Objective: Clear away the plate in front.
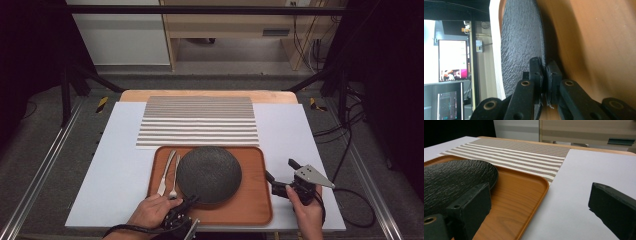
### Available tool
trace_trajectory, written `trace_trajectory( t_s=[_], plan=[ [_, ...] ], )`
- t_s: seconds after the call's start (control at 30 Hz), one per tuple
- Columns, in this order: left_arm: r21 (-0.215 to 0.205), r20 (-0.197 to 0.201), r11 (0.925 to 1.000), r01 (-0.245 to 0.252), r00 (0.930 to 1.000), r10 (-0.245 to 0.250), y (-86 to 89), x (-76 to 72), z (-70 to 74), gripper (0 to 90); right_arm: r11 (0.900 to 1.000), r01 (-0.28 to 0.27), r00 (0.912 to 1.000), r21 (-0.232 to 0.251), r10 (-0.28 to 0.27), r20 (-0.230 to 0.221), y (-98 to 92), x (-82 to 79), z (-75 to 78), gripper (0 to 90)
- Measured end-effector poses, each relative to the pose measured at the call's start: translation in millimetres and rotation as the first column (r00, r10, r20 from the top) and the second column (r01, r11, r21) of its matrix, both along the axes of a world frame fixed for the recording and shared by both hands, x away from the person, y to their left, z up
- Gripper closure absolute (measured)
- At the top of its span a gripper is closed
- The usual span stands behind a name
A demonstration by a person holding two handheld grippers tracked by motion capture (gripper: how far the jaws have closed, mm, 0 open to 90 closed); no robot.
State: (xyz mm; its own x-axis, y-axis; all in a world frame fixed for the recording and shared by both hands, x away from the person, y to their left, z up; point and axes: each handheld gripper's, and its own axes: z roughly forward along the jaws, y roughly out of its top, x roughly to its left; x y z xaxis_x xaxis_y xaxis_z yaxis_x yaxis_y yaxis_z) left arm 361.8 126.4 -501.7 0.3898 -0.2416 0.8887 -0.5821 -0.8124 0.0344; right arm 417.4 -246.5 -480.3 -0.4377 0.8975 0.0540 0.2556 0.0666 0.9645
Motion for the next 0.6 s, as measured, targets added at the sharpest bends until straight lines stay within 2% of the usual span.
trace_trajectory(
  t_s=[0.47,0.6],
  plan=[
    [0.0,-0.025,1.0,-0.004,0.9997,0.004,1.3,0.2,-3.7,83.4,1.0,-0.003,1.0,-0.003,0.003,0.0,0.1,0.4,-0.3,4.6],
    [-0.007,-0.044,0.9999,-0.011,0.999,0.011,2.3,0.2,-3.5,82.4,1.0,-0.006,1.0,-0.005,0.006,0.0,0.9,0.6,-0.4,4.6]
  ],
)
